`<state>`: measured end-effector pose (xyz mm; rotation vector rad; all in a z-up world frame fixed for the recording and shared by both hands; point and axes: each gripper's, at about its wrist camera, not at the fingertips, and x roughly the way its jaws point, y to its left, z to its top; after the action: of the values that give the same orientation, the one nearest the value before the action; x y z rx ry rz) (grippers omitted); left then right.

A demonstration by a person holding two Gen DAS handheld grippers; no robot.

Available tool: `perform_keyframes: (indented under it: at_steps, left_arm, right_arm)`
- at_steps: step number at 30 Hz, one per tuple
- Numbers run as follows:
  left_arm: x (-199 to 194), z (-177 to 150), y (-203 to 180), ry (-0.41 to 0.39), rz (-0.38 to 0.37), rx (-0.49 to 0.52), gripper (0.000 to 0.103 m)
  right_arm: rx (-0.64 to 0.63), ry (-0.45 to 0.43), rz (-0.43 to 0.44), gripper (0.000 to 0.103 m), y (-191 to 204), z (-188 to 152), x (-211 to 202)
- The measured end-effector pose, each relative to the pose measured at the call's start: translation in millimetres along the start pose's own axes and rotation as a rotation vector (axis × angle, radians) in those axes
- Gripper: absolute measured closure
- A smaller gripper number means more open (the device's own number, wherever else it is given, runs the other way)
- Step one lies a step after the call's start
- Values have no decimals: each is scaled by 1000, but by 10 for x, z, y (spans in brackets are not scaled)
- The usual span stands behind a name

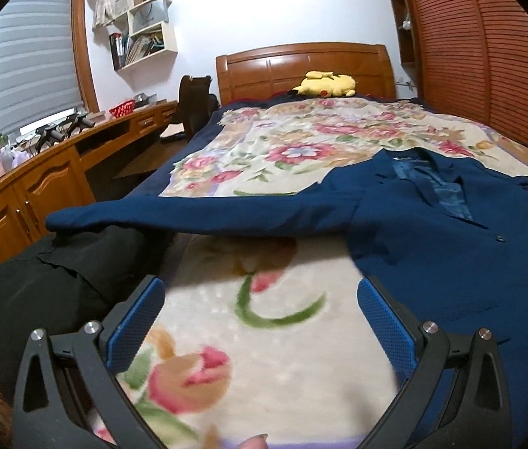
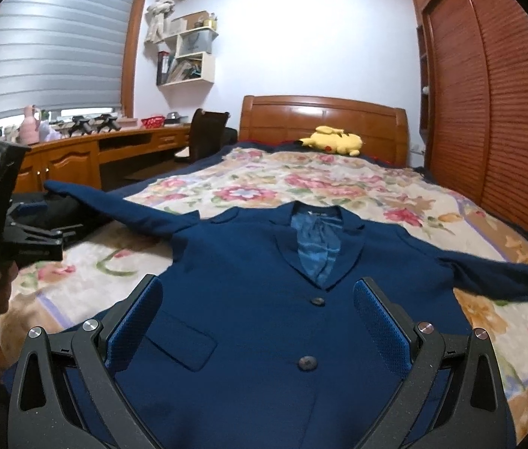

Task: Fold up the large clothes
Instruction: 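Move the left gripper to the sleeve nearest it and close on it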

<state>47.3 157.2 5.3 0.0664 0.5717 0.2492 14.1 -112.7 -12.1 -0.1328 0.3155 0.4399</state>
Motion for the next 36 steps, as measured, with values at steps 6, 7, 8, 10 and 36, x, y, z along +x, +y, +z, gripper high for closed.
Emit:
perform_keyframes:
  at_steps: [6,7,8,10,36]
  left_arm:
    - [262,98,258,47,8,-21,0]
    - [294,112,284,53,8,-25,0]
    - [340,137,316,61,9,-30,0]
    - [451,181,370,77,14,-39,0]
    - [1626,529,938,311,-36,-395,23]
  right_arm:
    - [-15,21,3,0,53,128,191]
    - [-17,24,3,0,60,159,237]
    - [-18,25,5,0,62,184,265]
    - [-22,27,11,0,69,237,358]
    - [-8,130,138,0,-34,193,1029]
